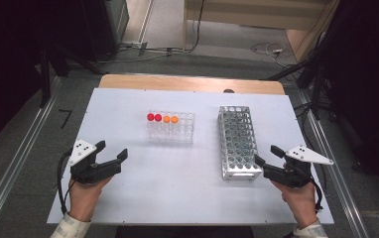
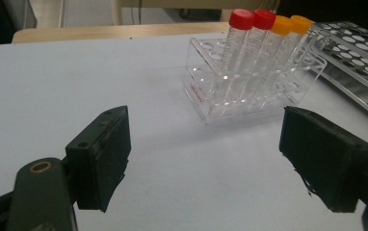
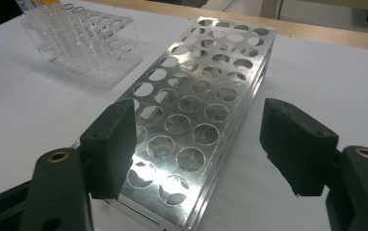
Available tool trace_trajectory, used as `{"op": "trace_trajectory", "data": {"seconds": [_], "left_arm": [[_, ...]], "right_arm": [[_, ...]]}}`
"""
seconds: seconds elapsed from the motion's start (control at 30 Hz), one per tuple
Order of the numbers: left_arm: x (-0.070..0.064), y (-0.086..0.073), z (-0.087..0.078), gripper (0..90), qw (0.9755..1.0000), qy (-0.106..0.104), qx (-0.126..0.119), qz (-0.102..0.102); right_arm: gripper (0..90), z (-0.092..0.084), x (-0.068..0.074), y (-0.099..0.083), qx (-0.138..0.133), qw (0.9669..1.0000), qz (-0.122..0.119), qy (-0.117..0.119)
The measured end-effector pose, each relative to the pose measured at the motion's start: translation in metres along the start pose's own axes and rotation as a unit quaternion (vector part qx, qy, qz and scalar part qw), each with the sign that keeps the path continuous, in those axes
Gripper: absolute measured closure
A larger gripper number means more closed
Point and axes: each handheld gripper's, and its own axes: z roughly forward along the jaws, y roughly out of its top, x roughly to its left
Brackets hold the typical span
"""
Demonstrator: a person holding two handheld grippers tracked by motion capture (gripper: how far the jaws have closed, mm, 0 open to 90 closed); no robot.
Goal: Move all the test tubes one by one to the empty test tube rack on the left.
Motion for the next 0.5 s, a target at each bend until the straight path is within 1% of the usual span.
{"op": "trace_trajectory", "data": {"seconds": [0.17,0.27,0.5], "left_arm": [[0.003,-0.004,-0.002,18.6,0.9999,0.008,0.003,0.006],[0.004,-0.005,-0.003,18.5,0.9999,0.013,0.003,0.004],[0.008,-0.01,-0.007,18.4,0.9997,0.023,0.003,0.008]], "right_arm": [[27.5,-0.004,-0.005,-0.003,-0.001,1.0,0.002,-0.007],[27.4,-0.006,-0.008,-0.005,-0.002,0.9999,0.005,-0.01],[27.3,-0.011,-0.016,-0.01,-0.004,0.9997,0.012,-0.02]]}}
